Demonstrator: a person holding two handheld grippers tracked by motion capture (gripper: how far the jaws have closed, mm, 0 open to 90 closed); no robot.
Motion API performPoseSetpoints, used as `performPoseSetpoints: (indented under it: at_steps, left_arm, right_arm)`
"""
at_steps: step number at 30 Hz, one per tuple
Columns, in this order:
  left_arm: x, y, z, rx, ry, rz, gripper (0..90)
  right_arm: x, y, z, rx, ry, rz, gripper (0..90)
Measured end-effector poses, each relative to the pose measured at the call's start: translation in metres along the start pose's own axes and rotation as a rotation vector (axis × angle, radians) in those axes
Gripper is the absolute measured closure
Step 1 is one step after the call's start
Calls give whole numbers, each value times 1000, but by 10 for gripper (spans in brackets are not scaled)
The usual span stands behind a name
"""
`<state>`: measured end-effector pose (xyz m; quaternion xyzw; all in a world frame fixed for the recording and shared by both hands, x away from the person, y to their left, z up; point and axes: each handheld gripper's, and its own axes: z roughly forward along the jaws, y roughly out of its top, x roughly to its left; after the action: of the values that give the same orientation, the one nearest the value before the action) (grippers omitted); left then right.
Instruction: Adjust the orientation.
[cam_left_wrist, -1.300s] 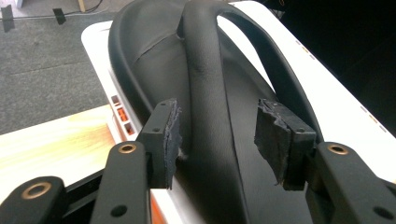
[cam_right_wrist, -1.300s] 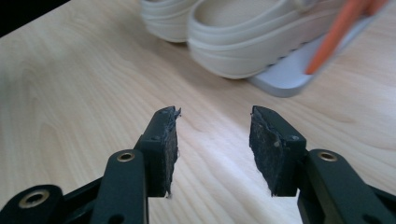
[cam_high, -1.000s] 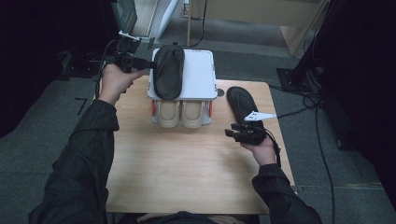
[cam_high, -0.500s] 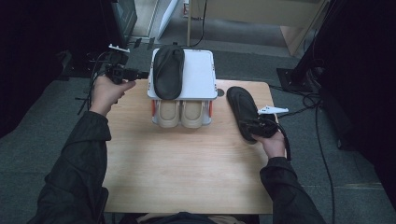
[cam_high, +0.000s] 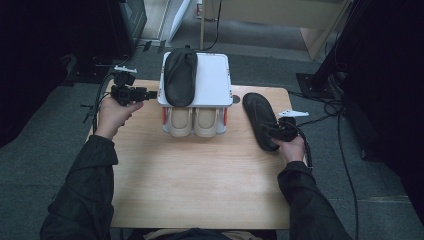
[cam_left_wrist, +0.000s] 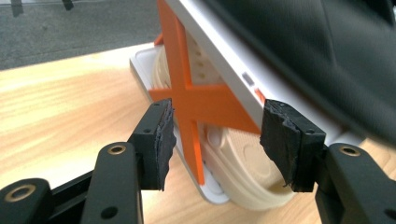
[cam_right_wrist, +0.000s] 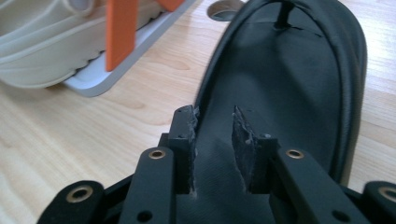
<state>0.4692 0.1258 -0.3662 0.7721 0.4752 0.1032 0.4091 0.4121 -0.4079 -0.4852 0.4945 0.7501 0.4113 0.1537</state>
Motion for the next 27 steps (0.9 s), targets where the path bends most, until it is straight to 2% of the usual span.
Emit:
performPoseSetpoints:
  at_steps: [9,12,14,18,21,25,27]
  left_arm:
    - [-1,-25,4,3,-4,-9,443]
    - [-2,-32,6,6,-2,-7,443]
    - [-3,-37,6,6,2,-7,441]
    - [0,-45,3,-28,-11,-39,441]
    - [0,-49,3,-25,-1,-36,441]
    - [2,-54,3,-35,1,-31,444]
    - [3,-57,3,-38,13,-32,445]
  right_arm:
    - [-11,3,13,25,-23,-13,703]
    - [-11,2,18,50,-24,-23,703]
    - [-10,1,20,42,-21,-22,702]
    - [-9,2,20,48,-5,-13,697]
    - [-5,3,21,51,-5,-19,700]
    - [-2,3,22,53,19,6,700]
    - [1,3,23,57,28,1,700]
